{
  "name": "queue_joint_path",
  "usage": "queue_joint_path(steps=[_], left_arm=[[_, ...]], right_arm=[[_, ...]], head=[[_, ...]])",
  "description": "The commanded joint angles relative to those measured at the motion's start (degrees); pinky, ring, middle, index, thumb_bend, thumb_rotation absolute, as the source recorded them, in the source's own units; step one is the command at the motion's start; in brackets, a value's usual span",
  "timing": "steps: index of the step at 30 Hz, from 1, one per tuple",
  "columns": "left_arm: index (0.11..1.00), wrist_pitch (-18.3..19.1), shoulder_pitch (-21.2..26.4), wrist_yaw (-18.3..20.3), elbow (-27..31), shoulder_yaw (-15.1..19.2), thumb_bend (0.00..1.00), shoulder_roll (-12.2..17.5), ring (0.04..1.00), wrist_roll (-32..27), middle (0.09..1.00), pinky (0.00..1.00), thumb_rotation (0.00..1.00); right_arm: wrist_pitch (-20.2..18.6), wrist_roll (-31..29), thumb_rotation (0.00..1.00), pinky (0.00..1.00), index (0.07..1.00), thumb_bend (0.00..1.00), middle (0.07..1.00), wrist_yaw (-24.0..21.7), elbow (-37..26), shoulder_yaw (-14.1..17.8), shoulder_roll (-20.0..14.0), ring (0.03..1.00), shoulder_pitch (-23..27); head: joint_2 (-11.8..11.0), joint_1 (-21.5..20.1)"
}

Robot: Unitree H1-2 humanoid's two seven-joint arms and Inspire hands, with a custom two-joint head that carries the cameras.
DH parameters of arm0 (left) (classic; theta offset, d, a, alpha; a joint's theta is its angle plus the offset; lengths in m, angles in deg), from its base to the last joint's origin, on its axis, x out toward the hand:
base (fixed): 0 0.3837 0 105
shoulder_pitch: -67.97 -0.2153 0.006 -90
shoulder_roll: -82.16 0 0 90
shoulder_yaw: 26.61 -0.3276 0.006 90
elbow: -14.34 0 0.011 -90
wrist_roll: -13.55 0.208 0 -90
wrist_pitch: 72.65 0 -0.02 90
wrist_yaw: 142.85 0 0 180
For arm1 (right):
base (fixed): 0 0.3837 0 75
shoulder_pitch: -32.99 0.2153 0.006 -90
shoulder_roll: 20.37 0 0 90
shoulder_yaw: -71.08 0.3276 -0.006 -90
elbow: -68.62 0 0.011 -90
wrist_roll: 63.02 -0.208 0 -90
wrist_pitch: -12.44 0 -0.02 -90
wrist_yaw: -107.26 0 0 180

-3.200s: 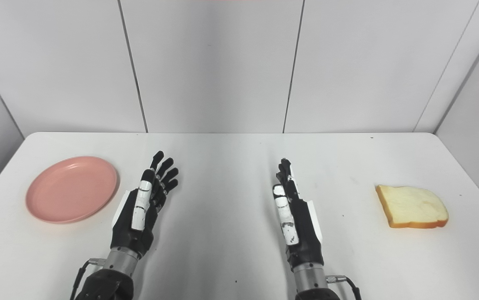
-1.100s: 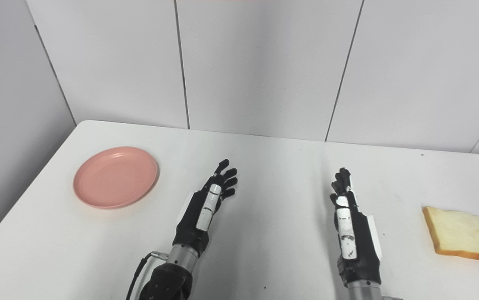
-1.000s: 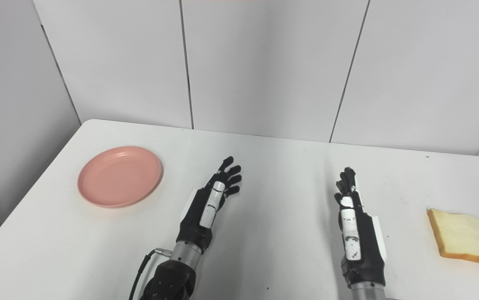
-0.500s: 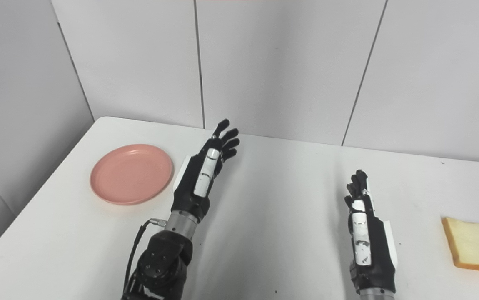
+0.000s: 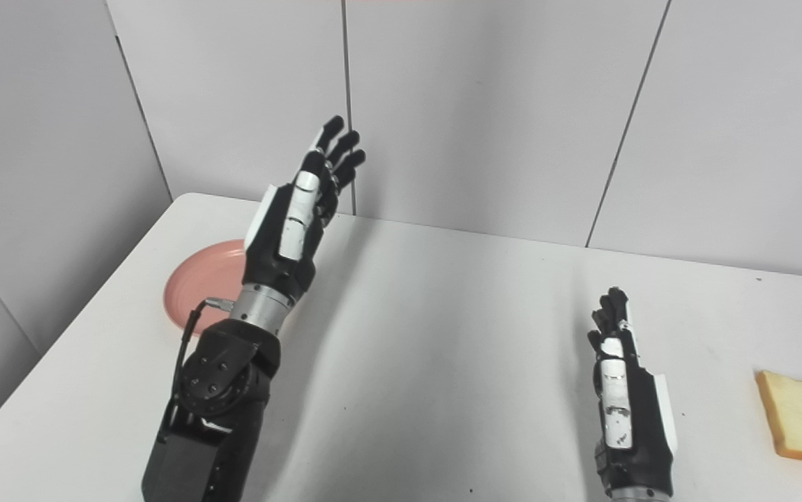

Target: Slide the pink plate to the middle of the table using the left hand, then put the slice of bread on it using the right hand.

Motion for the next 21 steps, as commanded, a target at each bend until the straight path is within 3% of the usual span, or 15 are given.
queue_joint_path(steps=[1, 12, 21], left_arm=[[0.952, 0.3, 2.8, -0.9, 2.6, 1.4, 0.70, 0.9, 0.934, -0.9, 0.954, 0.97, 0.98], [0.931, 1.7, 4.3, -4.6, 5.3, 9.2, 0.69, 4.6, 0.922, -0.4, 0.922, 0.91, 0.98], [0.943, -1.9, 4.3, -6.5, 0.9, 17.0, 0.70, 10.3, 0.918, -3.5, 0.932, 0.91, 1.00]], right_arm=[[0.6, 0.1, 1.00, 1.00, 1.000, 0.43, 1.000, -0.1, -1.7, 0.2, -0.1, 1.000, 1.7], [0.4, -1.1, 1.00, 1.00, 1.000, 0.46, 1.000, -0.4, -2.1, 0.4, -0.1, 1.000, 1.8], [-0.8, -1.4, 1.00, 1.00, 1.000, 0.46, 1.000, -0.2, -3.0, 0.3, 0.2, 1.000, 1.8]], head=[[0.1, 0.1], [0.1, 0.7], [0.4, 1.1]])
